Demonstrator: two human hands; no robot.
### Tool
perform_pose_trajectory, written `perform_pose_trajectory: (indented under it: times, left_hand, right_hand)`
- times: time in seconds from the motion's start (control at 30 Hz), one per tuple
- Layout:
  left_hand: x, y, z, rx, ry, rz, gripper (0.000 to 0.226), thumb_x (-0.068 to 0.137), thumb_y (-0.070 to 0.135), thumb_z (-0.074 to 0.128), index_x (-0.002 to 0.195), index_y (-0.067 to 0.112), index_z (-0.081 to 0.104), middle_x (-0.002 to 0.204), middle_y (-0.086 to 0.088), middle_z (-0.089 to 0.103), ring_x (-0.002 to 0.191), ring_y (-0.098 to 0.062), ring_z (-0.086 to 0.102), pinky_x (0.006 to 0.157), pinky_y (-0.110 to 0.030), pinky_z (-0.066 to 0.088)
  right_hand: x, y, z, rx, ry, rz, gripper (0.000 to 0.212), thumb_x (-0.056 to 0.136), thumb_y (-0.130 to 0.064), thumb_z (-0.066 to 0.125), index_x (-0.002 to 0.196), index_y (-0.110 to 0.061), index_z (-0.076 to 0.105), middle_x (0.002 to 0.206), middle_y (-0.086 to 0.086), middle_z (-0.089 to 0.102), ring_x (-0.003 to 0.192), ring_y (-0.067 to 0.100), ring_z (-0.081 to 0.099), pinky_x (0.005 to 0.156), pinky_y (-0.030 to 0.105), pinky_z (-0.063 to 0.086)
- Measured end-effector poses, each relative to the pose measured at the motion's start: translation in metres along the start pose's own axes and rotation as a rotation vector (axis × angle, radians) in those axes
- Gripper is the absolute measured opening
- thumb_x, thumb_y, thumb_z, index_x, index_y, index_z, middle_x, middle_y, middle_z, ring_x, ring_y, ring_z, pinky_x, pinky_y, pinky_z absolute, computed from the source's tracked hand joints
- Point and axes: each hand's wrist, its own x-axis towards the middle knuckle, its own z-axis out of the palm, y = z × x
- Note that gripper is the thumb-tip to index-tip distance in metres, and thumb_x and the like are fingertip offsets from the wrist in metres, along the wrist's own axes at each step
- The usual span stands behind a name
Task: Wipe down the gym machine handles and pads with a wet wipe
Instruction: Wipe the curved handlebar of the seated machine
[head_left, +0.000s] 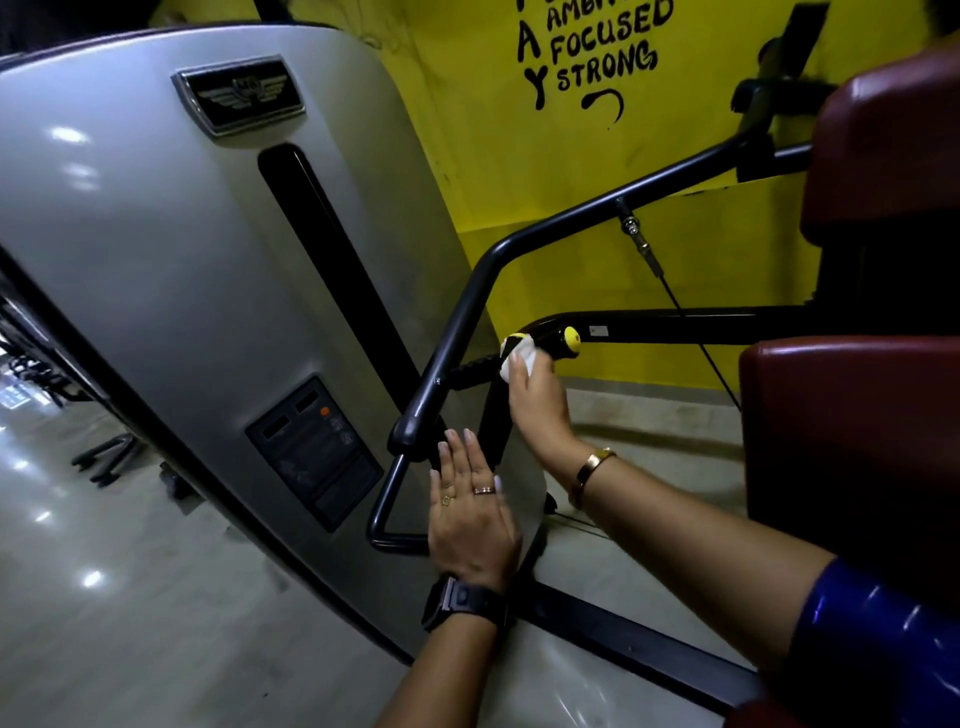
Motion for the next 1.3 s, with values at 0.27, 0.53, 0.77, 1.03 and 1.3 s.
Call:
perform_pose_trajectory:
  times: [0.27, 0.53, 0.77, 1.03, 1.3]
  left_hand:
    - [0.001, 0.004, -0.011, -0.126, -0.052, -0.005, 0.067, 0.084, 0.022, 0.036, 0.147, 0.002, 0.026, 0.146, -0.021, 0.043, 0.133, -0.035, 0.042, 0.095, -0.050, 0.050]
    - [0.003, 0.004, -0.011, -0.095, -0.071, 0.021, 0.069, 0.092, 0.022, 0.032, 0.155, 0.004, 0.008, 0.150, -0.020, 0.035, 0.138, -0.031, 0.030, 0.100, -0.049, 0.045]
    - [0.002, 0.001, -0.010, -0.087, -0.054, 0.030, 0.059, 0.103, 0.030, 0.016, 0.155, 0.007, 0.000, 0.152, -0.019, 0.034, 0.139, -0.032, 0.033, 0.103, -0.042, 0.045]
    - [0.003, 0.007, -0.014, -0.147, -0.088, 0.001, 0.076, 0.091, 0.026, 0.035, 0.155, 0.006, -0.001, 0.151, -0.020, 0.034, 0.136, -0.034, 0.038, 0.097, -0.043, 0.050]
    - [0.004, 0.007, -0.020, -0.112, -0.153, -0.010, 0.076, 0.094, 0.032, 0.033, 0.154, 0.007, -0.006, 0.152, -0.022, 0.033, 0.140, -0.033, 0.034, 0.099, -0.041, 0.050]
  right_hand:
    - [-0.048, 0.037, 0.019, 0.601, -0.293, 0.423, 0.056, 0.095, -0.053, 0.042, 0.071, -0.006, 0.061, 0.080, 0.019, 0.063, 0.081, 0.021, 0.063, 0.081, 0.026, 0.049]
    - [-0.018, 0.006, -0.001, 1.215, -0.282, 0.586, 0.043, 0.092, -0.041, 0.042, 0.084, -0.007, 0.068, 0.074, 0.013, 0.068, 0.066, 0.027, 0.065, 0.064, 0.027, 0.055]
    - [-0.017, 0.005, 0.005, 1.205, -0.329, 0.481, 0.025, 0.088, -0.036, 0.058, 0.086, -0.014, 0.071, 0.077, 0.008, 0.066, 0.060, 0.021, 0.061, 0.064, 0.029, 0.050]
    - [-0.032, 0.031, 0.021, 1.021, -0.468, 0.543, 0.021, 0.071, -0.010, 0.075, 0.085, 0.000, 0.063, 0.087, 0.018, 0.064, 0.082, 0.025, 0.066, 0.094, 0.041, 0.052]
    - [0.023, 0.001, 0.008, 0.756, -0.178, 0.206, 0.023, 0.081, 0.009, 0.064, 0.098, -0.005, 0.055, 0.074, 0.008, 0.057, 0.060, 0.014, 0.059, 0.056, 0.022, 0.050]
